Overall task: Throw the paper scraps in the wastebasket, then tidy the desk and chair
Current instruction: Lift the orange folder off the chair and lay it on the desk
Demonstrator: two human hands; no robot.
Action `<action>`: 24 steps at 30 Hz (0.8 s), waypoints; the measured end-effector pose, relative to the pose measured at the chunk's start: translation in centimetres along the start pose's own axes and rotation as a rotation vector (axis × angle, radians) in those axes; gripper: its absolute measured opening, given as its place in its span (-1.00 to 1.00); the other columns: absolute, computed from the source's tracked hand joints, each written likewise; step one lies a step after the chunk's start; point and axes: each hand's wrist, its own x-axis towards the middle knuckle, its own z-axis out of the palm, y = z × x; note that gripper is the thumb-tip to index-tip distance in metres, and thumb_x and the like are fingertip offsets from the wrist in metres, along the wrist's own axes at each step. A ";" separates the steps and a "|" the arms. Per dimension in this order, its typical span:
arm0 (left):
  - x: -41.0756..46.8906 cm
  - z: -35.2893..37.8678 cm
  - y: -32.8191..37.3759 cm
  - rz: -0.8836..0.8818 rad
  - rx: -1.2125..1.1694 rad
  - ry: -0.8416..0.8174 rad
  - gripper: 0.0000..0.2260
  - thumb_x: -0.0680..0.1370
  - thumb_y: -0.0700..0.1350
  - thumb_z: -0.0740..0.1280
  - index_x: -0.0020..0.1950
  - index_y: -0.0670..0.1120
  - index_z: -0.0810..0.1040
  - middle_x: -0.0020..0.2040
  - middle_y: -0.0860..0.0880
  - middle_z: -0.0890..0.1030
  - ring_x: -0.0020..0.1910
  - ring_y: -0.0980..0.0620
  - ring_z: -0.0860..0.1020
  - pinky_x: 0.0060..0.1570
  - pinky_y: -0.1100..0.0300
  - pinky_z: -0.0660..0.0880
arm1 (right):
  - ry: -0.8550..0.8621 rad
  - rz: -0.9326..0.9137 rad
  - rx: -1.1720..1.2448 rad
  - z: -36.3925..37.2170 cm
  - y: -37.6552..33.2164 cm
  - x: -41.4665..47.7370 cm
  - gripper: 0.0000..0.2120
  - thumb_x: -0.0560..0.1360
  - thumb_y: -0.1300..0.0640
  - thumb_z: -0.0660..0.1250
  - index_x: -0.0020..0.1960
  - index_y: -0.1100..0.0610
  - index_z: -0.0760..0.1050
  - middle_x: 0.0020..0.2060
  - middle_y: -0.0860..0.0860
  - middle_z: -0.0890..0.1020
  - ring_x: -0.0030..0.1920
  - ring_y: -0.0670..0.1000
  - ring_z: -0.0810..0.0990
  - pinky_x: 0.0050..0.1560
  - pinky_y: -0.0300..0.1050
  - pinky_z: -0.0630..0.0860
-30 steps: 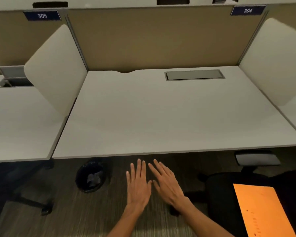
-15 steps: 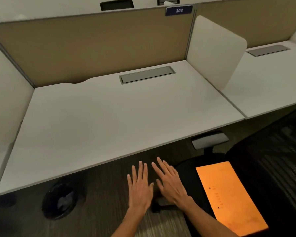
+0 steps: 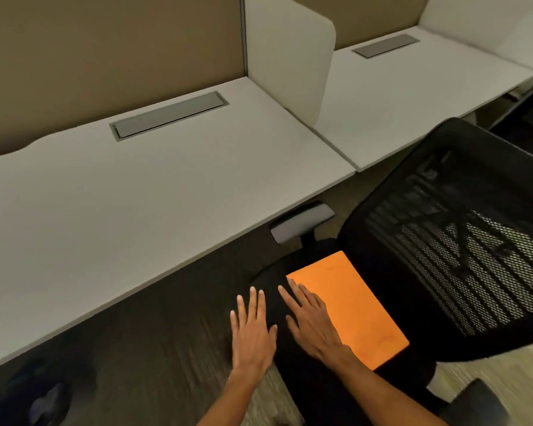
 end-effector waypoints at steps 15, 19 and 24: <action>2.4 9.2 9.0 0.016 -0.227 -0.199 -0.30 0.66 0.05 0.20 0.63 -0.03 -0.18 0.63 0.04 -0.22 0.60 -0.10 -0.23 0.58 -0.08 -0.09 | 0.042 0.437 0.139 2.0 14.5 -5.8 -0.31 0.62 -0.02 0.18 0.61 -0.11 -0.14 0.60 -0.07 -0.15 0.59 0.03 0.00 0.52 0.04 0.10; 2.6 11.9 10.3 0.009 -0.241 -0.251 -0.31 0.67 0.06 0.18 0.63 -0.03 -0.18 0.62 0.05 -0.23 0.60 -0.10 -0.22 0.58 -0.09 -0.09 | 0.045 0.551 0.190 2.9 17.4 -6.7 -0.32 0.62 0.00 0.20 0.61 -0.09 -0.09 0.61 -0.05 -0.07 0.57 0.05 0.05 0.49 0.11 0.17; 2.6 14.7 11.0 -0.010 -0.269 -0.314 -0.32 0.67 0.03 0.19 0.63 -0.05 -0.17 0.63 0.05 -0.21 0.61 -0.12 -0.19 0.57 -0.10 -0.10 | 0.025 0.671 0.266 4.3 20.5 -7.5 -0.33 0.61 0.00 0.21 0.61 -0.08 -0.06 0.61 -0.02 -0.02 0.56 0.10 0.08 0.49 0.20 0.17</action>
